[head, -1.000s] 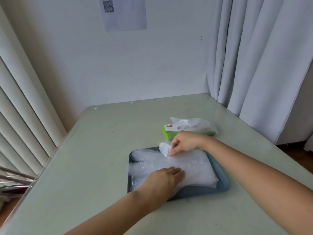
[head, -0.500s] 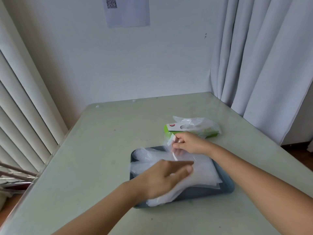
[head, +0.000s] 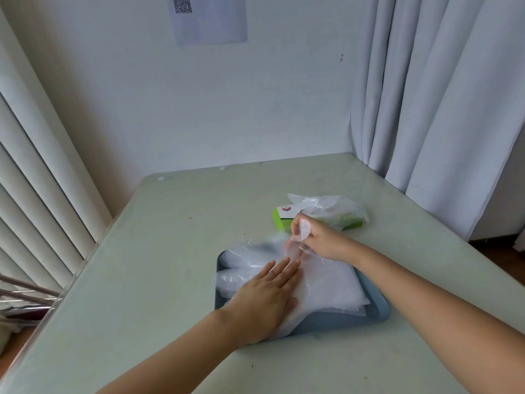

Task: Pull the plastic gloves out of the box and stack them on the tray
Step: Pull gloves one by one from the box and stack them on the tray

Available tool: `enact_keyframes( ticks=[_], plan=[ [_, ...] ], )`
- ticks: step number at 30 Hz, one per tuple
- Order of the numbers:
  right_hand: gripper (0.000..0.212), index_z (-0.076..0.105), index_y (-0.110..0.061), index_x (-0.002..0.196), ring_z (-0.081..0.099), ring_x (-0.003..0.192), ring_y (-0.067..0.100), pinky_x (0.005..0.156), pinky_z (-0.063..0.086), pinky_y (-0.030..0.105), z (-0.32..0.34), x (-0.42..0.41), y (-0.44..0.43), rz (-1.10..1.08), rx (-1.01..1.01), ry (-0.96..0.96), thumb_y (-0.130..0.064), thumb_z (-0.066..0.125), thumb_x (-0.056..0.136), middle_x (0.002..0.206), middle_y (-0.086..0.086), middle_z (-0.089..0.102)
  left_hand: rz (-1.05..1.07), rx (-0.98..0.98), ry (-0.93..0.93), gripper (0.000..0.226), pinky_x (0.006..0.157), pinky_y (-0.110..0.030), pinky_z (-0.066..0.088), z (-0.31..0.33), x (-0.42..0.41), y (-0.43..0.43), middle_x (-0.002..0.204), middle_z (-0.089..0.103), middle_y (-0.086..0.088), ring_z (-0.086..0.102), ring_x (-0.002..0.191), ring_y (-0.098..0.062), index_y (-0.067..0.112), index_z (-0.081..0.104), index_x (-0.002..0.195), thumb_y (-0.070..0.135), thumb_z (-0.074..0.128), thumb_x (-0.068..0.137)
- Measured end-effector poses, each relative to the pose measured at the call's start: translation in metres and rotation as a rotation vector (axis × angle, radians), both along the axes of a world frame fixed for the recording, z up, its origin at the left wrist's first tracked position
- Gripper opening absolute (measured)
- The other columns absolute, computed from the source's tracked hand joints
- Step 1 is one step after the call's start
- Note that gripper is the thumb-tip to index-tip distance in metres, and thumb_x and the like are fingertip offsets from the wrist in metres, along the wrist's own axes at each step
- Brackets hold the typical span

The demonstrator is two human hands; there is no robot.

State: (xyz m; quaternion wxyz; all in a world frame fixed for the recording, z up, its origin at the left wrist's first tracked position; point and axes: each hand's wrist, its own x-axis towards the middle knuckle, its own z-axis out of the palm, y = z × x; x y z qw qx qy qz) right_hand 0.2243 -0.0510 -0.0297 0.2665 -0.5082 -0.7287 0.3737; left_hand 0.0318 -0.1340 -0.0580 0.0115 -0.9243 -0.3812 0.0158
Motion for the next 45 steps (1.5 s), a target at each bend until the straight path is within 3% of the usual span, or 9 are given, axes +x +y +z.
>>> enact_keyframes(
  ticks=[3,8,11,15,22,32,39,42,45],
  plan=[
    [0.024,0.048,-0.022,0.096,0.065,0.068,0.023,0.066,0.048,0.031,0.007,-0.001,-0.004,0.094,-0.011,0.036,0.001,0.041,0.096,0.088,0.006,0.073,0.053,0.040,0.055,0.069,0.111,-0.037,0.022,0.001,0.006,0.000,0.141,0.050,-0.006,0.043,0.133,-0.017,0.009,0.055,0.133,0.026,-0.004,0.101],
    [0.009,0.047,-0.020,0.102,0.061,0.063,0.023,0.062,0.047,0.030,0.007,-0.002,-0.005,0.079,-0.025,0.001,-0.017,0.053,0.097,0.088,0.012,0.069,0.084,0.054,0.029,0.069,0.116,-0.036,-0.003,0.007,0.008,-0.006,0.156,0.021,-0.010,0.019,0.146,-0.022,0.003,0.024,0.148,0.034,-0.011,0.097],
    [0.050,0.044,-0.023,0.112,0.059,0.062,0.011,0.061,0.045,0.024,0.020,0.012,-0.006,0.024,-0.119,-0.258,-0.041,0.076,0.078,0.089,0.006,0.065,0.121,-0.159,0.078,0.057,0.116,-0.034,-0.011,0.009,0.004,-0.002,0.159,-0.014,-0.002,-0.011,0.147,-0.017,0.014,-0.010,0.151,0.037,0.008,0.103],
    [0.044,0.053,-0.019,0.113,0.059,0.063,0.013,0.053,0.047,0.021,0.038,0.033,-0.012,0.020,-0.114,-0.392,-0.013,0.077,0.077,0.086,0.001,0.063,0.170,-0.304,0.032,0.059,0.118,-0.047,-0.010,0.006,-0.001,0.005,0.156,-0.022,0.012,-0.020,0.145,-0.013,0.032,-0.015,0.150,0.048,0.015,0.102],
    [0.031,0.060,-0.015,0.121,0.044,0.128,0.014,0.103,0.024,0.015,0.023,0.029,-0.058,0.022,0.491,-0.502,-0.018,0.062,0.090,0.137,-0.002,0.049,0.190,-0.300,0.027,0.066,0.116,-0.050,-0.011,0.007,-0.003,0.006,0.156,-0.023,0.012,-0.021,0.144,-0.015,0.040,-0.014,0.148,0.061,0.021,0.096],
    [0.089,-0.004,-0.046,0.148,-0.016,0.146,0.012,0.114,-0.014,0.028,0.003,0.051,-0.090,0.262,0.073,-0.977,-0.084,0.019,0.071,0.160,0.005,-0.015,0.409,-0.297,0.072,0.117,0.116,-0.054,-0.005,0.007,-0.008,-0.005,0.157,-0.024,0.000,-0.022,0.144,-0.027,0.031,-0.020,0.149,0.097,0.011,0.058],
    [0.063,0.054,-0.036,0.132,0.054,0.118,0.001,0.097,0.038,0.012,0.028,0.061,-0.073,-0.029,0.033,-0.296,-0.063,0.057,0.075,0.126,-0.010,0.060,0.530,-0.426,0.006,0.092,0.115,-0.039,0.017,0.057,-0.004,0.004,0.160,0.015,-0.002,0.019,0.145,-0.025,0.023,0.008,0.153,0.077,0.032,0.082],
    [0.027,0.068,-0.019,0.110,0.063,0.091,-0.002,0.088,0.046,0.016,0.029,0.084,-0.034,-0.390,0.207,0.020,-0.032,0.069,0.085,0.109,-0.004,0.070,0.468,-0.280,-0.155,0.078,0.115,-0.039,0.021,0.079,0.004,0.021,0.151,0.037,-0.001,0.034,0.137,-0.021,0.022,0.026,0.148,0.070,0.031,0.088],
    [0.043,0.060,-0.008,0.122,0.058,0.098,0.018,0.087,0.044,0.028,0.026,0.114,0.011,-0.683,0.069,0.065,-0.026,0.071,0.084,0.115,0.008,0.064,0.433,-0.150,-0.264,0.065,0.113,-0.035,0.023,0.081,0.016,0.050,0.148,0.040,-0.006,0.037,0.135,-0.024,0.017,0.032,0.146,0.057,0.035,0.095]
  ],
)
